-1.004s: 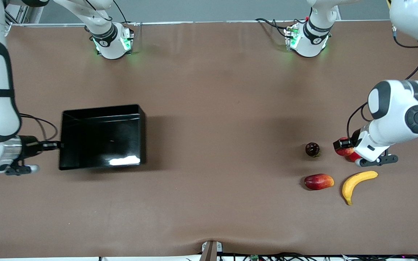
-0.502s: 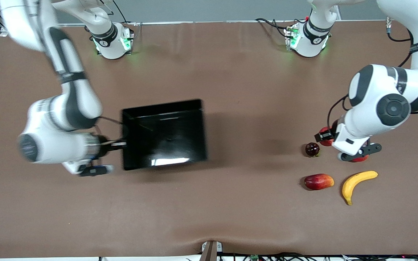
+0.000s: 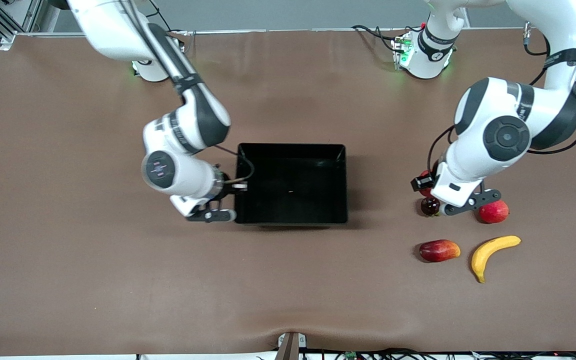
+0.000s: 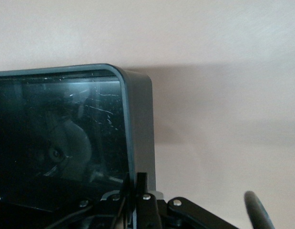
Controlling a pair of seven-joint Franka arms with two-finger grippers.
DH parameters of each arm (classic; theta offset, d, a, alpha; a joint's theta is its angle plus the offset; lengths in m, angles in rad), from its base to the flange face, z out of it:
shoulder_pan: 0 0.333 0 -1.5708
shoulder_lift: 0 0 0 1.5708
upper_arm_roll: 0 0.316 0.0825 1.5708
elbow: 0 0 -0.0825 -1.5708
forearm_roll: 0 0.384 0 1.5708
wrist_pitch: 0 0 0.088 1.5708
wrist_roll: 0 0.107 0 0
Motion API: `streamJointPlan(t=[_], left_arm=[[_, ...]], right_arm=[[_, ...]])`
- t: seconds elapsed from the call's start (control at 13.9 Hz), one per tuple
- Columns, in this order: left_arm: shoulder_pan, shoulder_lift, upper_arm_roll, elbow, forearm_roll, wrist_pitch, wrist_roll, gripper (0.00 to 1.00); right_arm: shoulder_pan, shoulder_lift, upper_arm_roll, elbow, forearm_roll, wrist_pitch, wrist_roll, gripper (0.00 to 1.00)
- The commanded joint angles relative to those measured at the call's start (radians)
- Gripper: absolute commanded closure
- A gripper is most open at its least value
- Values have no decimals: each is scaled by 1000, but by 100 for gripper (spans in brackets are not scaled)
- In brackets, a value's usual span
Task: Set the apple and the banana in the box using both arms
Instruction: 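Push the black box toward the fruit with the right gripper, then carry the apple over the box while the right gripper withdraws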
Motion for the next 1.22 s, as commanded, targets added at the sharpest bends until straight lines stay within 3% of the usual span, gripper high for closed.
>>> streamJointPlan(t=[0.0, 0.14, 0.22, 0.29, 0.5, 0.72, 0.93, 1.15], left_arm=[[1, -13, -38, -5, 21, -4, -94, 100], [-14, -7, -41, -9, 20, 10, -125, 100], [-26, -7, -41, -12, 20, 17, -145, 100], [-32, -8, -43, -22, 20, 31, -168, 100], [-46, -11, -53, -51, 20, 77, -198, 100], [-46, -15, -73, -71, 20, 118, -219, 100], [-67, -8, -75, -89, 20, 160, -262, 100], [-101, 1, -75, -105, 20, 211, -320, 100]], right_arm=[[66, 40, -11, 0, 4, 94, 58, 100], [86, 69, -11, 0, 4, 136, 64, 100], [90, 78, -11, 2, 6, 141, 64, 56], [78, 80, -11, 6, 6, 132, 70, 1], [46, 67, -16, 54, -1, 67, 66, 0], [-14, 64, -19, 204, -4, -161, 67, 0], [-145, 54, -13, 343, 1, -371, 61, 0], [-227, -14, -21, 381, -40, -480, 52, 0]])
